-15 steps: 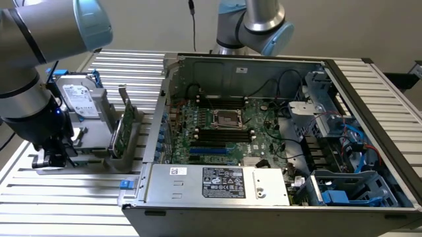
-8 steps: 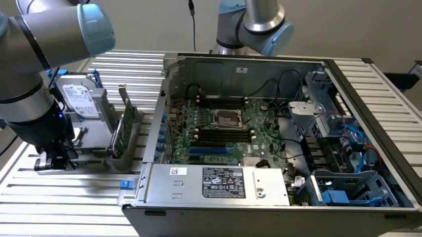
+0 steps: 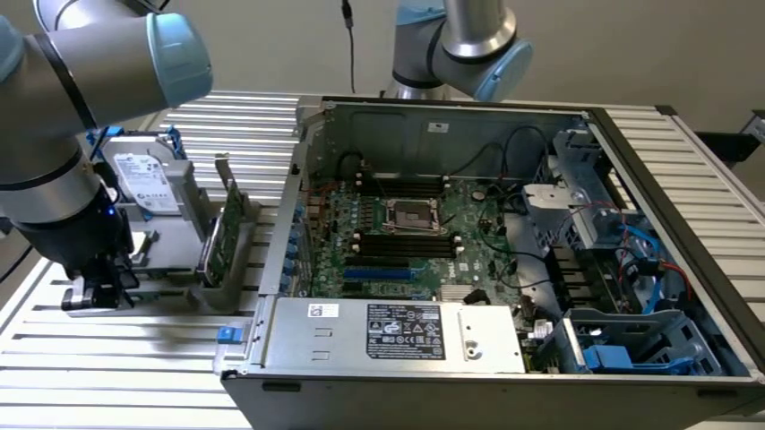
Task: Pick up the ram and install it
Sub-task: 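Pick up the ram and move it above insertion slot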
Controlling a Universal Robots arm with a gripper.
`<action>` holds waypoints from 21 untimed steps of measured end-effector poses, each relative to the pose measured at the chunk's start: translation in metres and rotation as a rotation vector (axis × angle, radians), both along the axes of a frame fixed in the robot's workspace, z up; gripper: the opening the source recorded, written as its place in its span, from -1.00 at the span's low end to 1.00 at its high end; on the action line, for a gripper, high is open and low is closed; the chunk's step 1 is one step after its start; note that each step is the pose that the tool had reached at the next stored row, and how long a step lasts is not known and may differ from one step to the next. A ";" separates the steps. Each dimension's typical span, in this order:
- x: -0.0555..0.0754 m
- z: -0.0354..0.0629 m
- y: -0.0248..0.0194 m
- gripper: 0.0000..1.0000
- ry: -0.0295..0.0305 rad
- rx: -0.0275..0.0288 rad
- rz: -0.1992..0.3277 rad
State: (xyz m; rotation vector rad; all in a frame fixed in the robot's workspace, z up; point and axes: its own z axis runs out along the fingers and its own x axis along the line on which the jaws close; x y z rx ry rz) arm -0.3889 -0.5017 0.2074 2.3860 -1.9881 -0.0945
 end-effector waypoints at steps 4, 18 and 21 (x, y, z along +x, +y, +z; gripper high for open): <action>0.000 -0.0018 0.0008 -0.27 0.0001 0.0115 0.000; 0.000 -0.0082 0.0023 -0.27 -0.0006 0.0293 -0.045; 0.000 -0.0086 0.0023 -0.27 -0.0004 0.0296 -0.048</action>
